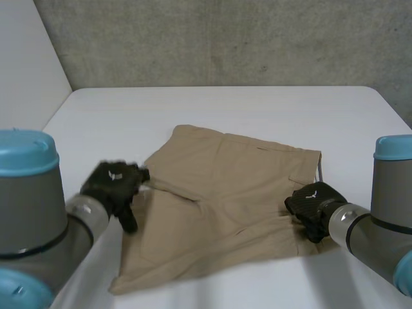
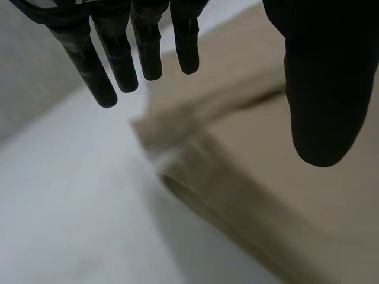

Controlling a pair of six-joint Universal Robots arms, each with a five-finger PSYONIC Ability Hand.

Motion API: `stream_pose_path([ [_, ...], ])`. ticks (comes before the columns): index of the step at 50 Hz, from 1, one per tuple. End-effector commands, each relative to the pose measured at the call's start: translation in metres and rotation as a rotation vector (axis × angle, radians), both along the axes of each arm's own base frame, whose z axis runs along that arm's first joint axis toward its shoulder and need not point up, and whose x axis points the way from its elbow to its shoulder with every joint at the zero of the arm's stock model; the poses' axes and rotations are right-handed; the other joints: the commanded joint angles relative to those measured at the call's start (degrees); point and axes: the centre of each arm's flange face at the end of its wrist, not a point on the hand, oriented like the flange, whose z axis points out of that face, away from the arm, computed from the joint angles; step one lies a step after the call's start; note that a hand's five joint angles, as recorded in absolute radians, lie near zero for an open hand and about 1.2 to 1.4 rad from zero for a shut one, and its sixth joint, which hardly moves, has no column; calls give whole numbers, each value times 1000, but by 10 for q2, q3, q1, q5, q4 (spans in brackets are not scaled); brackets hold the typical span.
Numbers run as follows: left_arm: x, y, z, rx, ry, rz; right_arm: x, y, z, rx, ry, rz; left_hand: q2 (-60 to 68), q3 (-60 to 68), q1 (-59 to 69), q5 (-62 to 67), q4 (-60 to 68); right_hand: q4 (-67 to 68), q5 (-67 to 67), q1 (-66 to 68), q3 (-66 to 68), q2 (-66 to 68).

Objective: Fold the shorts.

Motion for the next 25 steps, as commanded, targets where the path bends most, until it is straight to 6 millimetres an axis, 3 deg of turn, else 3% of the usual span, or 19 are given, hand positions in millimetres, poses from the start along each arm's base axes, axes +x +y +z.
stream_pose_path([
  [1, 5, 37, -17, 230, -8, -26, 0, 1, -4, 12, 0, -6, 44, 45, 49, 42, 45, 116, 135, 242, 121, 127],
  [10, 8, 51, -31, 288, -41, -41, 0, 1, -3, 9, -1, -7, 59, 61, 64, 57, 60, 116, 135, 242, 121, 127],
  [25, -3, 71, -33, 290, -55, -118, 0, 0, -3, 3, -2, -8, 96, 98, 101, 94, 97, 116, 135, 242, 121, 127],
])
